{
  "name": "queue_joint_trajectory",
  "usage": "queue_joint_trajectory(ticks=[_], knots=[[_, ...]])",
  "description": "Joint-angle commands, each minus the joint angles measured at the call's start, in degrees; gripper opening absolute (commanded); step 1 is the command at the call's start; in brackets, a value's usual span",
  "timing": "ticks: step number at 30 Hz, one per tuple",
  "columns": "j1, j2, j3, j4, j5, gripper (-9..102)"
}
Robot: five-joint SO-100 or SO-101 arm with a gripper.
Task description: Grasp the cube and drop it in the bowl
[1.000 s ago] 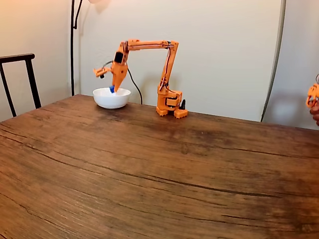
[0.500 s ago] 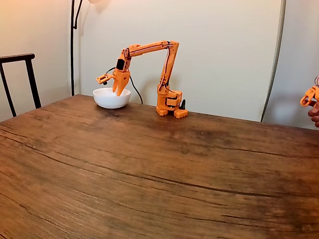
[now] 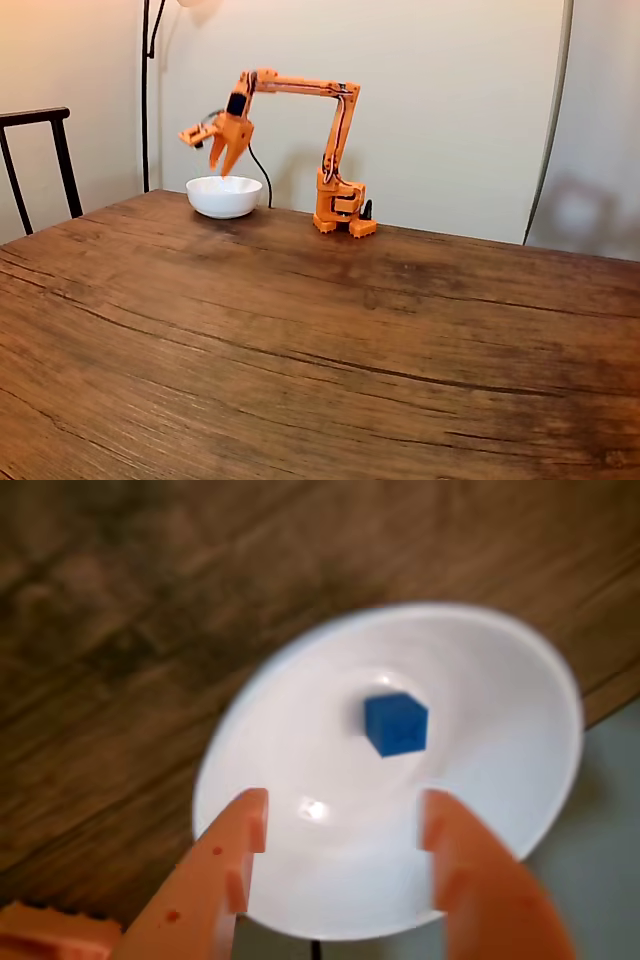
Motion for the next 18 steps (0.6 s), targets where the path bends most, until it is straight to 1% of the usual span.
queue_joint_trajectory(ticks=[1,4,9,14,18], knots=[[-4.1,3.0,-8.8,5.4,-1.7,8],[-8.7,6.1,-11.5,8.3,-4.3,5],[-17.5,14.4,-10.6,12.0,-10.5,0],[-26.0,24.3,-6.3,12.2,-15.5,-1],[-30.8,32.4,0.0,11.6,-18.9,-1]])
